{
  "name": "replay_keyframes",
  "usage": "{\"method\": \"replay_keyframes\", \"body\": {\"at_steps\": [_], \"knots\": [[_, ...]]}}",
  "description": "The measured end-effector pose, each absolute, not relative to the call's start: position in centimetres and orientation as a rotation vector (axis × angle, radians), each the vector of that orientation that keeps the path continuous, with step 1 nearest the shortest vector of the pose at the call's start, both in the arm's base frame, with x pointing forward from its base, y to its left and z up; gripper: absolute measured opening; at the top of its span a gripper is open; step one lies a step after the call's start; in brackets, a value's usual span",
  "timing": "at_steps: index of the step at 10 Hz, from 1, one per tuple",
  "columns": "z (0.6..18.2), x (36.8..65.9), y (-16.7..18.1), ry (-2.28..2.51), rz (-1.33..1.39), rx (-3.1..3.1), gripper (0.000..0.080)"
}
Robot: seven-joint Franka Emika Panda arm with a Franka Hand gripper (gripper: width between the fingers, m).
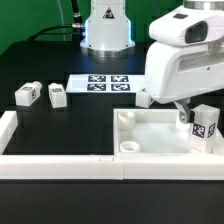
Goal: Assemble square table
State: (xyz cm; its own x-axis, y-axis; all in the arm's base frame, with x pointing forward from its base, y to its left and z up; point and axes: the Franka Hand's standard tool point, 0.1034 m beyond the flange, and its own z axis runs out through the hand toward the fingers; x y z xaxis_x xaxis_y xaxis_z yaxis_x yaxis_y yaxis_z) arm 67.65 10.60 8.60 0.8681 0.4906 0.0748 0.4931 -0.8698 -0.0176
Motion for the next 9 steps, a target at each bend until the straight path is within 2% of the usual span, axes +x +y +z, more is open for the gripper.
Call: {"method": "replay_keyframes", "body": {"at_steps": [4,5,6,7,8,9], "knots": [[8.55,67.7,10.16,-1.116,-0.107,-2.92,0.0649],[8.54,67.7,10.15,-1.108,-0.107,-2.922,0.0559],[8.53,67.69,10.14,-1.108,-0.107,-2.923,0.0425],[8.52,67.69,10.13,-1.108,-0.106,-2.923,0.0425],[8.52,67.68,10.14,-1.106,-0.106,-2.923,0.0289],[8.52,67.68,10.14,-1.066,-0.106,-2.937,0.0289]]}}
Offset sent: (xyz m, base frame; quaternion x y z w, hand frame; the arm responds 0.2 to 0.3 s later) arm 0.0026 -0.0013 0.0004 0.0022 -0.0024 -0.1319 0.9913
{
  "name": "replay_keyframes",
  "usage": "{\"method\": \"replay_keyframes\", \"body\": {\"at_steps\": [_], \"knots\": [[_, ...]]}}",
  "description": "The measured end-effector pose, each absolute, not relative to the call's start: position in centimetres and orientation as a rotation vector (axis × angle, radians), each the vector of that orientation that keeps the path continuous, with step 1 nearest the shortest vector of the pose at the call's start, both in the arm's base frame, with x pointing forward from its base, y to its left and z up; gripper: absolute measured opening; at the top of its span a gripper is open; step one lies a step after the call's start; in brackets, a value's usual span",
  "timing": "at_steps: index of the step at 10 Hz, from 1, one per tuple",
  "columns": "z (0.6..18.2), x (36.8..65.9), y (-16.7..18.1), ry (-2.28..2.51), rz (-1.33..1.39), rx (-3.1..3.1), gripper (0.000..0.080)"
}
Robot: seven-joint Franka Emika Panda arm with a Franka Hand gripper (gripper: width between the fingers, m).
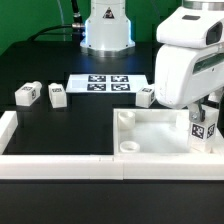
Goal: Assemble square table
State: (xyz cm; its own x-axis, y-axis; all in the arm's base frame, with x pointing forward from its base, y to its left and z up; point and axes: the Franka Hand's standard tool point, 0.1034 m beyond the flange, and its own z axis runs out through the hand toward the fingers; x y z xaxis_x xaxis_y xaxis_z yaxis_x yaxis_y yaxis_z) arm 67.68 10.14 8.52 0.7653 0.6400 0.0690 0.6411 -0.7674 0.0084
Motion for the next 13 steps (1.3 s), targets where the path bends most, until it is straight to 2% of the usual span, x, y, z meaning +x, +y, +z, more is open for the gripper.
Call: {"method": "replay_keyframes", "body": {"at_steps": [1,4,10,13], "knots": [[8.51,67.68,10.16,-1.037,-0.106,-2.944,0.0289],[8.48,67.75,10.1,-0.546,-0.112,-3.056,0.0289],[8.37,67.85,10.05,0.597,-0.106,-3.018,0.0291],[8.28,67.7,10.27,0.884,-0.084,-2.939,0.0291]]}}
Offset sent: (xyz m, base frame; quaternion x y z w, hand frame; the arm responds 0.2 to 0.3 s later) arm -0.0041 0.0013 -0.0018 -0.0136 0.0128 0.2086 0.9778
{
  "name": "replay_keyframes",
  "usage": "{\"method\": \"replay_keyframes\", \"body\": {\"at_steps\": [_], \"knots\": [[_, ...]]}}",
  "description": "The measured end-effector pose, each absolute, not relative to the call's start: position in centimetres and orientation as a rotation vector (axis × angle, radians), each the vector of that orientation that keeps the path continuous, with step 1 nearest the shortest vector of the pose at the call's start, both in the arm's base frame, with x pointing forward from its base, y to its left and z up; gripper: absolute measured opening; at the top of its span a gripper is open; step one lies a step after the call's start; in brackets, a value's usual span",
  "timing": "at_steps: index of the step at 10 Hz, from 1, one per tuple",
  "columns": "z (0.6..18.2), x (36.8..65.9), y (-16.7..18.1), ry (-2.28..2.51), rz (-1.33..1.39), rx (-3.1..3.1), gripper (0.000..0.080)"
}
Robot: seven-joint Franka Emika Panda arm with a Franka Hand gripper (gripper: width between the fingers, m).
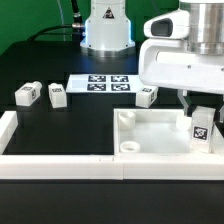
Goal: Assemble square table
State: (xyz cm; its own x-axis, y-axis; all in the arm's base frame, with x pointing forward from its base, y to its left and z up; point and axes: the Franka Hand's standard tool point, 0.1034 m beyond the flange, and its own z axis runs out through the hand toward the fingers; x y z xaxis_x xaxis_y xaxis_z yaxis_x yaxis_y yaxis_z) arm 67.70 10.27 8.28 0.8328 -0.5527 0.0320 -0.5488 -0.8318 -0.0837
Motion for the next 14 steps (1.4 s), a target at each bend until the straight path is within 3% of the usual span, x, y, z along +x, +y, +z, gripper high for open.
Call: {"method": "replay_keyframes", "body": {"at_steps": [2,3,4,14], "knots": [[8.26,67.69,10.31,0.861,-0.084,-2.944,0.0535],[8.26,67.68,10.33,0.81,-0.085,-2.96,0.0535],[8.26,67.58,10.49,0.761,-0.078,-2.976,0.0629],[8.24,67.25,11.12,-0.806,-0.071,-3.013,0.0648]]}}
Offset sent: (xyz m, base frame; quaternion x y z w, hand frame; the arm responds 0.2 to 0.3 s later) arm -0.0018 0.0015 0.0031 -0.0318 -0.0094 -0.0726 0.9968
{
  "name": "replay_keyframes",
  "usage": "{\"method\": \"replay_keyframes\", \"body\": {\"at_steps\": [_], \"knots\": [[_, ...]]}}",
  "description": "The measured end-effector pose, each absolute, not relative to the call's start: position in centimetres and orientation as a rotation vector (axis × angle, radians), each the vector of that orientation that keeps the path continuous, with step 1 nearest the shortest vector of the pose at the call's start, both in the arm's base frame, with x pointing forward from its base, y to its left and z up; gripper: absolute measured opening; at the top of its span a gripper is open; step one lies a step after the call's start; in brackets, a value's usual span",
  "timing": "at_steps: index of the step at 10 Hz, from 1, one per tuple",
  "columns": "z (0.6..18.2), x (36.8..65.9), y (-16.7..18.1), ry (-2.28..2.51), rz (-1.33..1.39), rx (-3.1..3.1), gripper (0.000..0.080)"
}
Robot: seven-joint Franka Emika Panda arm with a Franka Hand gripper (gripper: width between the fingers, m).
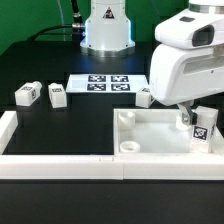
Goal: Assemble square table
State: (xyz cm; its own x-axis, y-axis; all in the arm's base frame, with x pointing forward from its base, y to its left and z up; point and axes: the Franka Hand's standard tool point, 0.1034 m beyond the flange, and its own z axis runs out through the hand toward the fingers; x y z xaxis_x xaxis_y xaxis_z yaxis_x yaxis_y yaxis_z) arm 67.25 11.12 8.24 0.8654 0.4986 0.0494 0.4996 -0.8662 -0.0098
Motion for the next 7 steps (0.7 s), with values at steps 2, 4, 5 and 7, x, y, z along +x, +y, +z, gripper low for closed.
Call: {"method": "replay_keyframes", "body": {"at_steps": [2,4,5,7], "knots": [[8.29,67.32,11.04,-0.969,-0.074,-2.969,0.0648],[8.29,67.38,10.72,-1.173,-0.073,-2.908,0.0648],[8.29,67.38,10.71,-1.171,-0.073,-2.909,0.0526],[8.29,67.38,10.69,-1.17,-0.073,-2.909,0.0387]]}}
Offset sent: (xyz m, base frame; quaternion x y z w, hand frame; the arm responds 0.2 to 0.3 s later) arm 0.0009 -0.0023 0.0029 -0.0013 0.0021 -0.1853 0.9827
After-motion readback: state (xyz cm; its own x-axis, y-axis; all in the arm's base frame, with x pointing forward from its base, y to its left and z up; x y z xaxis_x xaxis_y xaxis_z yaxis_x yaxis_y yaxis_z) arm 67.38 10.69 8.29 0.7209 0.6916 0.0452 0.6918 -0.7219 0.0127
